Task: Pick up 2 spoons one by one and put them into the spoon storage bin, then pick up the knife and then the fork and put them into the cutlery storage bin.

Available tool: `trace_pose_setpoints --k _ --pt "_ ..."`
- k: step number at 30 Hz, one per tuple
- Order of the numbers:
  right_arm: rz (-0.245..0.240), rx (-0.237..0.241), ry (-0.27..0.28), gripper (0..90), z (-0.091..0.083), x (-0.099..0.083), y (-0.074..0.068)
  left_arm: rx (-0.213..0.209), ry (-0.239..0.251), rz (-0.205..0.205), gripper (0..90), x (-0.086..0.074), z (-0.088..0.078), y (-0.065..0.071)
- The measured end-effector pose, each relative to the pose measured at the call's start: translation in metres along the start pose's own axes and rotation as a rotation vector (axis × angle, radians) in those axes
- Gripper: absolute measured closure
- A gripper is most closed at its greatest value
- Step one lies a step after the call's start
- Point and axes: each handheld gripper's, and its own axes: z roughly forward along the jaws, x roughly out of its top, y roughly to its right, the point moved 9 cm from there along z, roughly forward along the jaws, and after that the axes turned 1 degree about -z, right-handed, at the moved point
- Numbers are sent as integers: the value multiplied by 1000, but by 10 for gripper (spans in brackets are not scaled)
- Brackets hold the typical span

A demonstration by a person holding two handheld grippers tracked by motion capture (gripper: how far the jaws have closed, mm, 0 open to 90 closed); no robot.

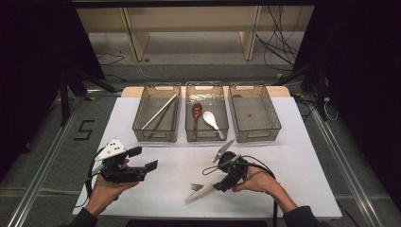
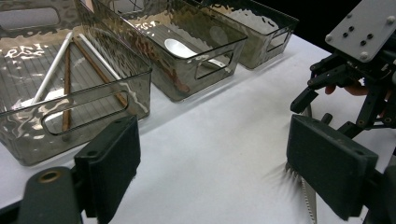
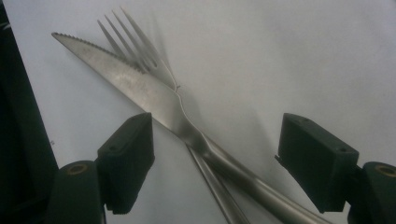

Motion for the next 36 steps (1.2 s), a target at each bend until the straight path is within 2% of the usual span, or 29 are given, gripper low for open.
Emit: trace_pose_setpoints --k 12,19,29,36 --pt "-15 -8 -40 279 5 -5 0 -1 4 -7 170 1 0 0" --pt "-24 -7 -54 298 8 -7 0 -9 -4 2 170 1 2 1" --pt "-57 -13 -104 325 13 -12 -3 -11 -2 13 170 0 0 3" --pt "-76 -23 -94 385 14 -12 0 -10 -8 13 170 -1 2 4"
